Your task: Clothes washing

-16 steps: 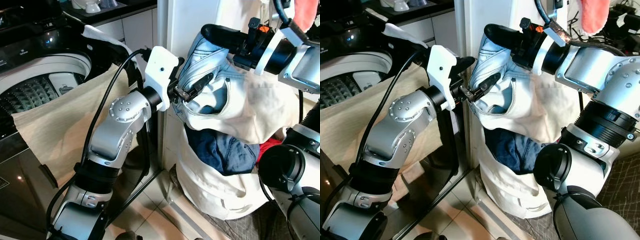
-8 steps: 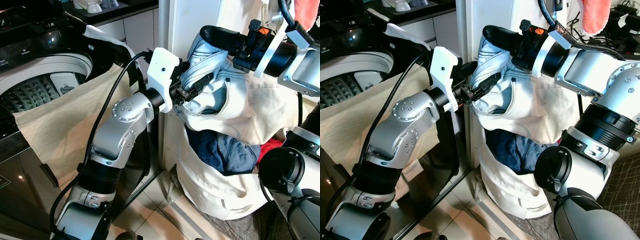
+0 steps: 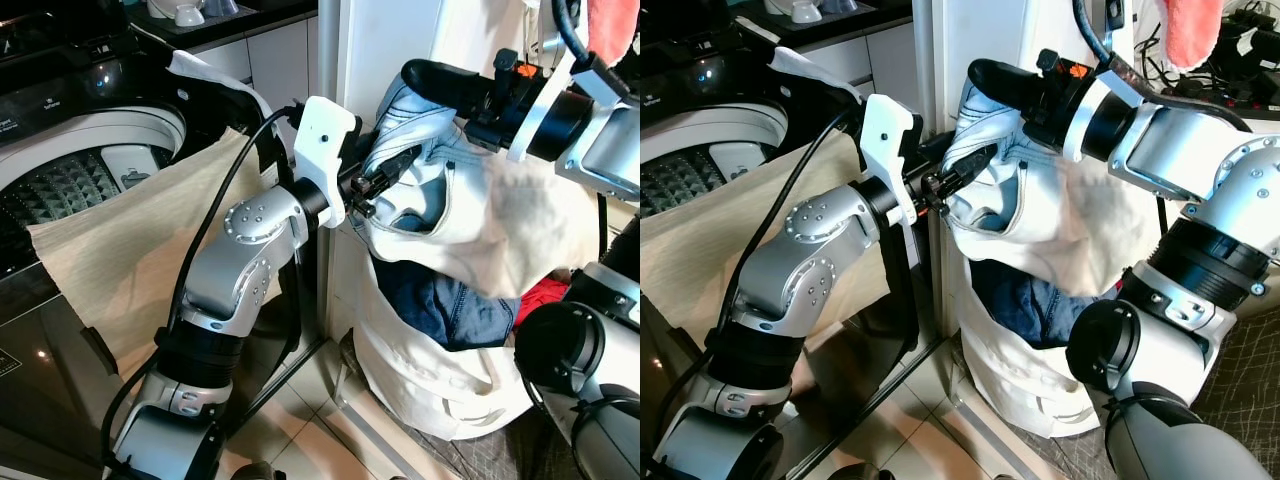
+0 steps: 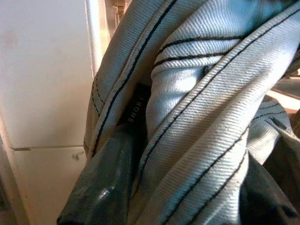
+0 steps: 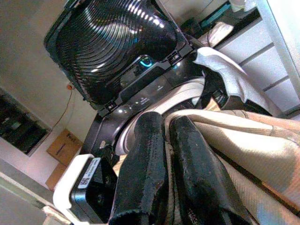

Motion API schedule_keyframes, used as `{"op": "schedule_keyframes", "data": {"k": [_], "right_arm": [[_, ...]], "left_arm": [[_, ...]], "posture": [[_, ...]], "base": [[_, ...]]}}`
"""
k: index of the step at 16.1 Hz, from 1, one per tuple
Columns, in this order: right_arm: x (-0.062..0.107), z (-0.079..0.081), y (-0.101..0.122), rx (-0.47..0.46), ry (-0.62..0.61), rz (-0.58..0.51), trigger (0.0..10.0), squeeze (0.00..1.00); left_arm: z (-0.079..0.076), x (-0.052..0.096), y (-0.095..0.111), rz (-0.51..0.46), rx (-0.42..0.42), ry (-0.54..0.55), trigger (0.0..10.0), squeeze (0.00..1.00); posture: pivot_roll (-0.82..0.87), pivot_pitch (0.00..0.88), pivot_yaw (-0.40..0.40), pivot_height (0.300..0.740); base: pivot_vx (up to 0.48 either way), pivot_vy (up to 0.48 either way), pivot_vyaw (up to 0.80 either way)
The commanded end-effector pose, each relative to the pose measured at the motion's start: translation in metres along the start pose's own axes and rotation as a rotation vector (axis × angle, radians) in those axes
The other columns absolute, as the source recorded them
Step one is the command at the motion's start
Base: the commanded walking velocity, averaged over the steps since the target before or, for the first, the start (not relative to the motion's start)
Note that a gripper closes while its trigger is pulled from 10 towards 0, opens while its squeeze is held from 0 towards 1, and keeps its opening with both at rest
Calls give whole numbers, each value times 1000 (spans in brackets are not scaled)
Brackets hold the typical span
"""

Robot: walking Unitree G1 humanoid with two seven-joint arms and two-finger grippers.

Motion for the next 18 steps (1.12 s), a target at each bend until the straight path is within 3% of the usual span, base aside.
{"op": "schedule_keyframes", "data": {"k": [1,2,3,8,9,15,17,18], "right_arm": [[4,11,8,51,22,-35,5647,0],[4,11,8,48,22,-36,8431,0],[3,12,7,46,20,-36,10000,0],[2,11,2,53,-4,-34,10000,0],[2,12,1,48,4,-42,10000,1000],[13,13,1,72,20,-60,10000,1000],[26,6,7,111,-35,-77,10000,1000],[39,-2,16,140,-94,-98,10000,1000]], "left_arm": [[24,9,-2,-11,43,102,0,0],[25,9,-2,-10,39,104,0,0],[26,10,-2,-5,35,108,0,0],[29,13,0,-17,37,120,0,0],[32,14,4,-34,31,137,0,0],[39,19,16,-81,44,162,0,0],[45,22,25,-99,31,180,0,0],[53,26,40,-137,30,205,0,0]], "posture": [[-52,0,41,740],[-51,0,41,740],[-50,0,43,740],[-45,0,47,740],[-42,0,48,740],[-41,0,63,740],[-39,0,62,740],[-36,0,60,740]], "base": [[0,0,0],[0,0,0],[0,0,0],[0,0,0],[0,0,0],[0,0,0],[0,0,0],[0,0,0]]}}
Point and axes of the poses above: a point about 5 cm out from each wrist's last joint towards the gripper, its own x axis pointing back from the gripper into the wrist, its own y axis along the axis of the wrist's last joint, z = x × y, the point moved 6 cm from there along -x, pointing out of the wrist towards the gripper, and after that the axes turned 12 degrees about x, right-handed, at the moved point
